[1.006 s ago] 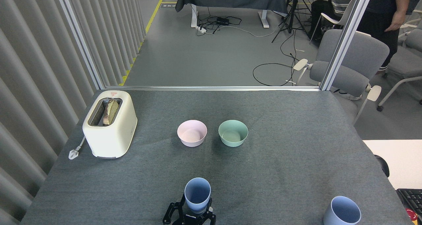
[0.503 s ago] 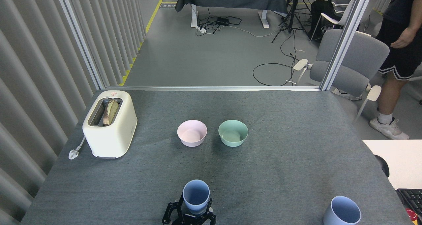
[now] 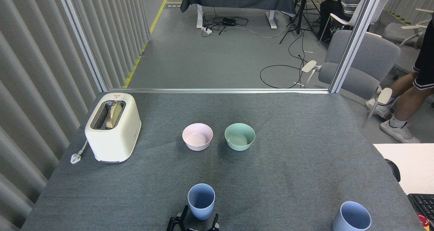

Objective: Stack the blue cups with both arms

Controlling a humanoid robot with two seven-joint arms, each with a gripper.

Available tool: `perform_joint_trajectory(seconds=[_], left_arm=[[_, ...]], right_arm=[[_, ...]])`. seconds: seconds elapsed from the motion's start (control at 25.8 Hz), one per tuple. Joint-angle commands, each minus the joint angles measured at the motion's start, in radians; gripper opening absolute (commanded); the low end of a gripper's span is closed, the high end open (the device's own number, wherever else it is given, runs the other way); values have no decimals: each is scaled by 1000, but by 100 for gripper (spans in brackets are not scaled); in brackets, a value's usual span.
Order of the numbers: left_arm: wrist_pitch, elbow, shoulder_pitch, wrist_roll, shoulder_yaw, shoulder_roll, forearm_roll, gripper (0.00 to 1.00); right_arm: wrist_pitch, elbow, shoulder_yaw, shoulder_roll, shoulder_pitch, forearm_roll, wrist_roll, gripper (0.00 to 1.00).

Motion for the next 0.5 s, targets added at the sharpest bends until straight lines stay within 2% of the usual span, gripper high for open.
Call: perform_joint_trajectory(seconds=[0.0, 0.27, 0.46], left_arm=[[3, -33, 51, 0, 5, 13, 1, 100], [14, -255, 190, -7, 57, 101, 10, 100], [14, -352, 307, -9, 160, 126, 11, 100]], right_arm=[[0, 0, 0, 1, 3, 0, 0, 100], [2, 0, -15, 0, 23, -14, -2, 100], [-5, 32, -146, -1, 31, -18, -2, 100]])
